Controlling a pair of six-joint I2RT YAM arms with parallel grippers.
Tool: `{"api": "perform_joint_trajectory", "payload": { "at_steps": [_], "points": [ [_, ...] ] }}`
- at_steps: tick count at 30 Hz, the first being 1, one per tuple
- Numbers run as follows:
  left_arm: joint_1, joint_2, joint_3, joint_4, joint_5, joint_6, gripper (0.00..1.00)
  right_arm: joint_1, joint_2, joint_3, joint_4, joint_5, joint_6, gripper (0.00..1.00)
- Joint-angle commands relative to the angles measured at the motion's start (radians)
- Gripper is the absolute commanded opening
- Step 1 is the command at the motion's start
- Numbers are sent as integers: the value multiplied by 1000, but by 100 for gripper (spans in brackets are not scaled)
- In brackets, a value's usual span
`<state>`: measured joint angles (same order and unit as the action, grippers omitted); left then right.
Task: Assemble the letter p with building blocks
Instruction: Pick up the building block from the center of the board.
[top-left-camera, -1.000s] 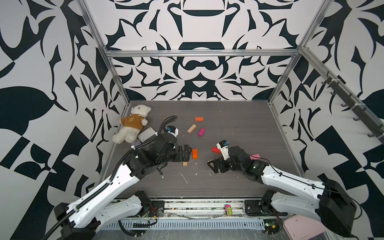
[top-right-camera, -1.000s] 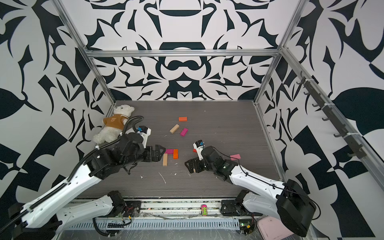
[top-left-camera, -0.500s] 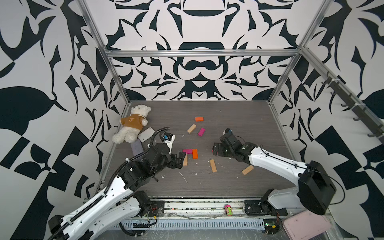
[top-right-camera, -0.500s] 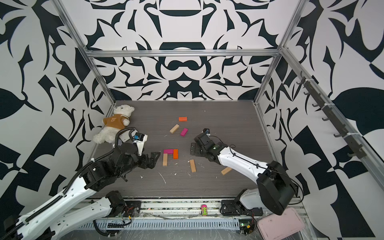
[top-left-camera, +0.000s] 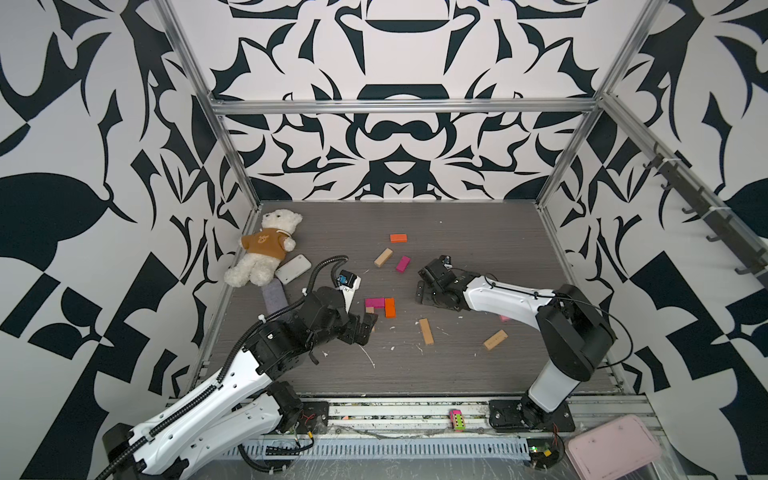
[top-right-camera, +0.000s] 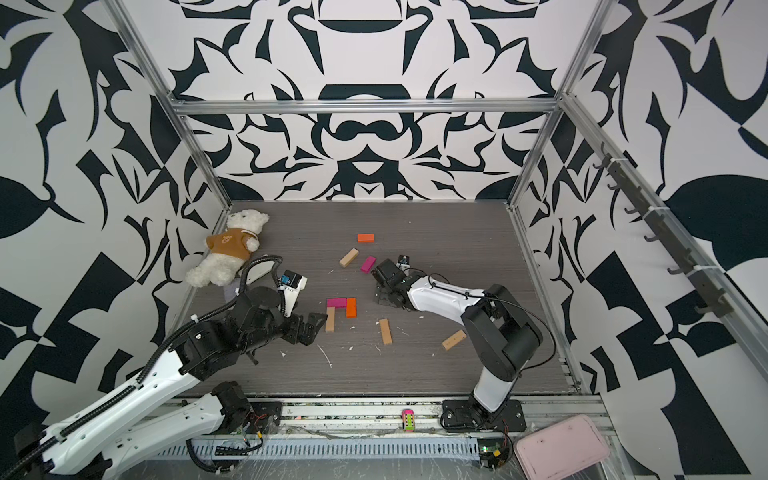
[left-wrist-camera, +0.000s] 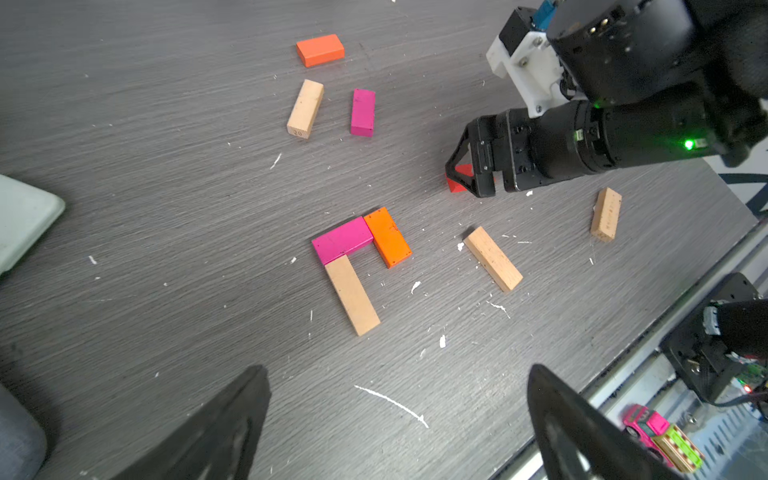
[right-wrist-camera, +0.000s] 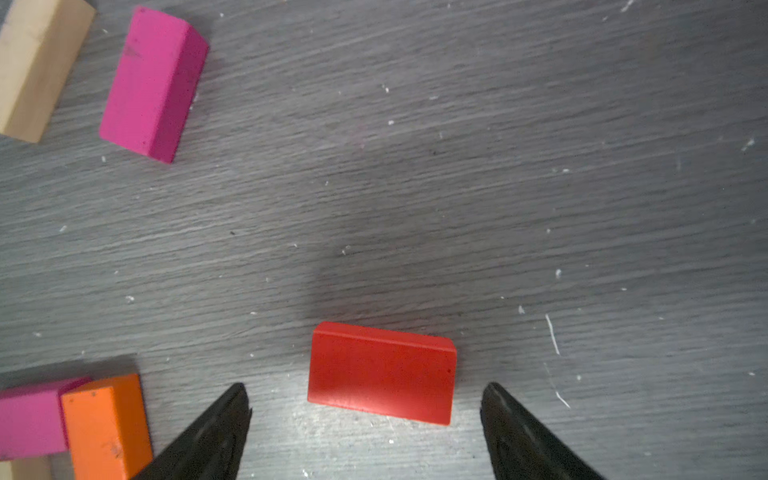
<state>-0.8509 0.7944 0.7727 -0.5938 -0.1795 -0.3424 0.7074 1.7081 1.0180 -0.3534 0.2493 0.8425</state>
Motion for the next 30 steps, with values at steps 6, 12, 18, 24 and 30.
{"api": "perform_joint_trajectory", "payload": {
  "at_steps": [6,12,18,24,30],
  "points": [
    [4,13,32,-13,84,7,99,0,19,34,-3,61,64,87],
    [4,-4,25,-9,90,6,99,0,25,24,2,74,69,87],
    [4,3,25,-12,105,9,99,0,39,31,12,66,65,83],
    [4,5,30,-20,111,10,99,0,69,45,12,64,73,80],
    [4,-4,27,-15,111,13,99,4,88,53,19,58,78,75]
  ]
}}
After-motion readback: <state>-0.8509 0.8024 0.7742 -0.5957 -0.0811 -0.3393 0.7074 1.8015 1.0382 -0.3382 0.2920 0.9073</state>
